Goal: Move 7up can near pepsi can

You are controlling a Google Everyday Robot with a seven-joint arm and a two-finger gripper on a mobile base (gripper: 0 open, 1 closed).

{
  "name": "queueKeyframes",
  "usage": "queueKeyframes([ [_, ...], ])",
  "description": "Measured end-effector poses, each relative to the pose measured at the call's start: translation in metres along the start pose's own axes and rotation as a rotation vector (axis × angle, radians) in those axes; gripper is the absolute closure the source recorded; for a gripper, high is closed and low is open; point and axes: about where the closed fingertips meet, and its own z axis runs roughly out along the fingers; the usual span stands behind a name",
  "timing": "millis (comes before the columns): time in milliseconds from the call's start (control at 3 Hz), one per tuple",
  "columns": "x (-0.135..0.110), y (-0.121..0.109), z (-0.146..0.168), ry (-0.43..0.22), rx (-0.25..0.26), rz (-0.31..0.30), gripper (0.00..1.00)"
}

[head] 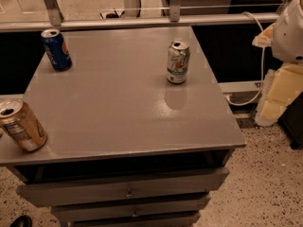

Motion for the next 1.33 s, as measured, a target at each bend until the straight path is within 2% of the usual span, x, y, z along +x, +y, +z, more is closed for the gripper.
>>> queueKeyframes([
  [333,-0.001,-0.001,0.001,-0.007,0.004,0.004,0.0],
  [667,-0.008,-0.017,0.015,-0.088,0.049,0.057,0.0],
  [1000,-0.023,-0.056,0.045,-0.242,0.086,0.152,0.0],
  [1333,-0.049,-0.102,0.077,-0.427,0.105,0.238,0.0],
])
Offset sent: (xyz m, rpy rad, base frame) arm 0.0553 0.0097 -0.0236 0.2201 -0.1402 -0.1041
